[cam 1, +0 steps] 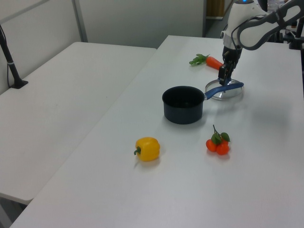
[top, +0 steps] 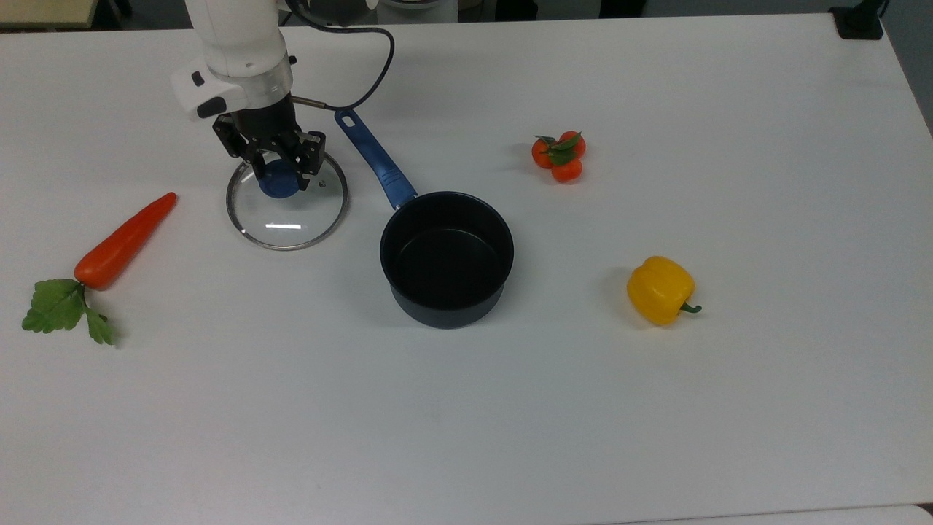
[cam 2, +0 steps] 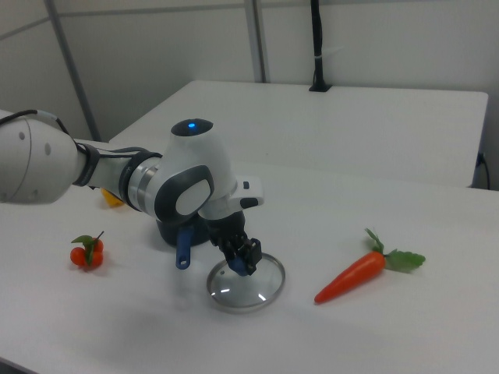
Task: Open lid
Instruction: 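Lower the lid onto the table, open the gripper and rise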
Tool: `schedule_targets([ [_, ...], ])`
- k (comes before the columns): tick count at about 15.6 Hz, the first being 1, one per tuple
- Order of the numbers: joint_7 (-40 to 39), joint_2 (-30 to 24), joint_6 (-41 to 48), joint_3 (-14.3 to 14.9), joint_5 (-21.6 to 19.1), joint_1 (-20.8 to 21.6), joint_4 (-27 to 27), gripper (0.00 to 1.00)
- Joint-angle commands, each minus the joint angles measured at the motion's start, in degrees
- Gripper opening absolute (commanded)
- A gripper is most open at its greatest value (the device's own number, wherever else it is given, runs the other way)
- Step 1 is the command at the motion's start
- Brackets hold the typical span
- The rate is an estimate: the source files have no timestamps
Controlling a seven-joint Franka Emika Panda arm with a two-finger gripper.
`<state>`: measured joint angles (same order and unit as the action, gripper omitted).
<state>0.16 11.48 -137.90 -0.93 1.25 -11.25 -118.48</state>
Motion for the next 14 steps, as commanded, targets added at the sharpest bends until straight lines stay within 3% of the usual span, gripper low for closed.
schedule_targets([
  [1,-1.12,-0.23,-1.05,-0.13,-0.28,-0.87,-0.52,0.48],
  [2,-1.13,-0.23,-0.96,-0.13,-0.28,-0.96,-0.44,0.53],
  [5,-1.04,-0.23,0.17,-0.13,-0.19,-1.40,-0.26,0.95],
  [6,-1.04,-0.32,1.14,-0.13,-0.19,-1.40,0.26,1.00],
  [9,-1.04,-0.32,6.75,-0.13,0.25,-1.31,4.29,1.00],
  [14,-0.60,-1.63,24.32,-0.13,0.25,1.05,17.03,1.00],
])
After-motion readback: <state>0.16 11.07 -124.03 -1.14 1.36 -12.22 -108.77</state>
